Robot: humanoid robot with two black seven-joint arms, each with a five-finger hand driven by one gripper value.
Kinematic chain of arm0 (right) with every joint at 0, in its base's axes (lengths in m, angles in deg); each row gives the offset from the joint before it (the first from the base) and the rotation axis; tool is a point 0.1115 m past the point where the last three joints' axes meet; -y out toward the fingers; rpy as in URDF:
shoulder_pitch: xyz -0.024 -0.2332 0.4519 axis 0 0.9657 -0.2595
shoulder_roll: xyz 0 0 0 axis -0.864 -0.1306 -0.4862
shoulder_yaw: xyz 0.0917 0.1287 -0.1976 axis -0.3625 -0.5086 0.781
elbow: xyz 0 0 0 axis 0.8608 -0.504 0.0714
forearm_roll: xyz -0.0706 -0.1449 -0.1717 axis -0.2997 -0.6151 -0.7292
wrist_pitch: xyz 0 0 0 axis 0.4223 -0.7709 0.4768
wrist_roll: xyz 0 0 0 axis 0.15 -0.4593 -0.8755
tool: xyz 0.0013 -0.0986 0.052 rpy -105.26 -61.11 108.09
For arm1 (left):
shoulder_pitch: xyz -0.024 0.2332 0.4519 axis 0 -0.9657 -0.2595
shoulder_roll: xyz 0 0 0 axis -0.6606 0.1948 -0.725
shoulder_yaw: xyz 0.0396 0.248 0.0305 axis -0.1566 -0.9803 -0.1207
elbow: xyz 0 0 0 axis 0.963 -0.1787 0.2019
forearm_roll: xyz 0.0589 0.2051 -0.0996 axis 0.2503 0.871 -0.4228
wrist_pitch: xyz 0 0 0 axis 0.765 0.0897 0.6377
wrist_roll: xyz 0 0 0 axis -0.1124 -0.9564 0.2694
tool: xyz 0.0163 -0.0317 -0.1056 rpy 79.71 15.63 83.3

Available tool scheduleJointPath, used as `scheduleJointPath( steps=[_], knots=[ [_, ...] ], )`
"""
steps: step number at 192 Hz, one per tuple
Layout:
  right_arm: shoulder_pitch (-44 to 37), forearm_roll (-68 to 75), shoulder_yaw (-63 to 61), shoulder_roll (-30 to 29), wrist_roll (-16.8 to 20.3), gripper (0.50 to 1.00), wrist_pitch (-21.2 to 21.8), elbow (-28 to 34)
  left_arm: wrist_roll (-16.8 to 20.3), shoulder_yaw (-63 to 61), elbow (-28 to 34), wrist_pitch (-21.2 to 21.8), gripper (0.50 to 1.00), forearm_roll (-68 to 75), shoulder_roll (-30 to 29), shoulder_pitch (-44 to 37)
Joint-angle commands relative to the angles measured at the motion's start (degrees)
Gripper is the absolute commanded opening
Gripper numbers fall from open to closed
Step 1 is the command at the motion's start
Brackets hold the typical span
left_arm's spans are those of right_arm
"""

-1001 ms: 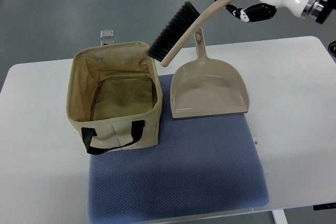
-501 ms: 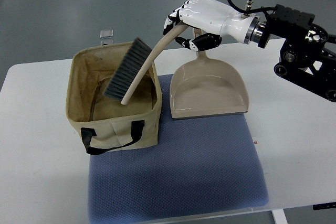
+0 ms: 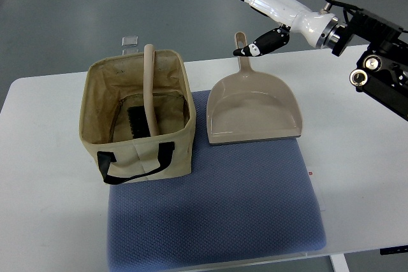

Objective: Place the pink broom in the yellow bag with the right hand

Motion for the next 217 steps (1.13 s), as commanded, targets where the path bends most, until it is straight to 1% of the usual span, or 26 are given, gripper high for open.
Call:
scheduleJointPath(
  steps=[1, 15, 28, 51, 66, 95, 116, 123, 144, 217],
  knots=[
    [4.2, 10.1, -7.8, 0.0, 0.0, 0.909, 7.6, -2.7, 0.0, 0.0, 0.0, 0.0, 1.0, 0.0, 0.0, 0.0],
    [7.2, 19.8, -12.8, 0.0, 0.1, 0.909, 13.0, -5.0, 0.0, 0.0, 0.0, 0.0, 1.0, 0.0, 0.0, 0.0],
    [9.3, 28.2, -15.2, -0.1, 0.2, 0.909, 15.7, -7.6, 0.0, 0.0, 0.0, 0.0, 1.0, 0.0, 0.0, 0.0],
    [12.1, 40.6, -15.8, -0.5, 0.1, 0.909, 15.9, -11.3, 0.0, 0.0, 0.0, 0.0, 1.0, 0.0, 0.0, 0.0],
    [14.0, 49.8, -16.0, -2.3, 0.1, 0.909, 15.9, -15.4, 0.0, 0.0, 0.0, 0.0, 1.0, 0.0, 0.0, 0.0],
    [17.1, 61.9, -15.9, -4.9, 0.1, 0.909, 16.3, -20.7, 0.0, 0.0, 0.0, 0.0, 1.0, -0.1, 0.0, 0.0],
    [19.6, 64.0, -15.9, -6.9, 0.0, 0.911, 16.4, -22.5, 0.0, 0.0, 0.0, 0.0, 1.0, 0.0, 0.0, 0.0],
    [20.2, 64.1, -15.9, -7.5, -0.2, 0.93, 16.5, -23.1, 0.0, 0.0, 0.0, 0.0, 1.0, 0.0, 0.0, -0.1],
    [21.3, 64.1, -15.9, -9.0, -0.7, 0.93, 16.4, -24.2, 0.0, 0.0, 0.0, 0.0, 1.0, 0.0, 0.0, 0.0],
    [21.6, 64.1, -15.9, -9.5, -0.8, 0.932, 16.6, -24.4, 0.0, -0.1, 0.0, 0.0, 1.0, 0.0, 0.0, 0.0]
  ],
)
